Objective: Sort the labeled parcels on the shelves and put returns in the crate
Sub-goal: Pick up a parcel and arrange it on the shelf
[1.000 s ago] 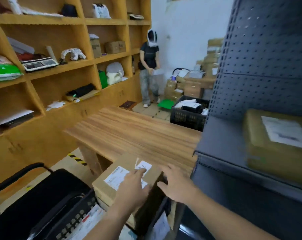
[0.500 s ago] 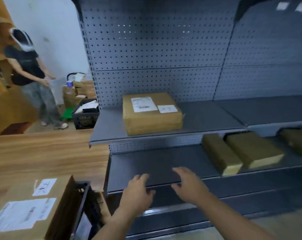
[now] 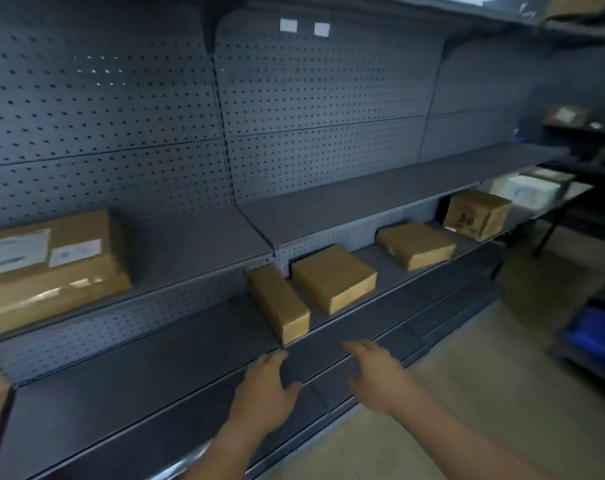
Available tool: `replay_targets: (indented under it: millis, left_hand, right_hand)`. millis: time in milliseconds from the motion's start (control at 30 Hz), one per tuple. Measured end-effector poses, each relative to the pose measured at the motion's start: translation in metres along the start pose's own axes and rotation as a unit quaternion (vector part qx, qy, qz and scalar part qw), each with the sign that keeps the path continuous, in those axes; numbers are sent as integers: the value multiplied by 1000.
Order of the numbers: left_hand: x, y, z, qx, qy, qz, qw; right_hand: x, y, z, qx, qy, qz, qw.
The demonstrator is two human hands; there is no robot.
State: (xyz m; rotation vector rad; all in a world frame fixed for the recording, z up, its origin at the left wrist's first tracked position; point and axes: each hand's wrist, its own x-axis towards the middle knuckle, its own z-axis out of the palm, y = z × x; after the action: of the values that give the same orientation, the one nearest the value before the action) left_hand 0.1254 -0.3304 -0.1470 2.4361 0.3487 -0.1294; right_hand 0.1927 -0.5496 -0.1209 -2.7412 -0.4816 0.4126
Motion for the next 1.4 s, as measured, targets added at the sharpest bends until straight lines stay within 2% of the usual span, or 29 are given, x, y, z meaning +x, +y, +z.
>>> replay_targets:
  millis: [233, 400, 633, 900, 1167, 1400]
  left_hand:
    - [33, 33, 35, -9, -4, -7, 1000]
    - [76, 22, 40, -18, 8, -38, 999]
    - [147, -9, 63, -94, 4, -93, 991]
    - [193, -35, 89, -164, 78, -206, 962]
    - [272, -45, 91, -183, 124, -268, 938]
    - [306, -33, 115, -234, 170, -301, 909]
  right_hand:
    - [40, 44, -5, 3, -22, -23, 999]
    - [84, 42, 3, 26, -36, -44, 998]
    - [152, 51, 6, 42, -90, -31, 995]
    - [237, 44, 46, 94, -126, -31, 987]
    - [337, 29, 78, 138, -129, -64, 980]
    - [370, 44, 105, 170, -148, -59, 972]
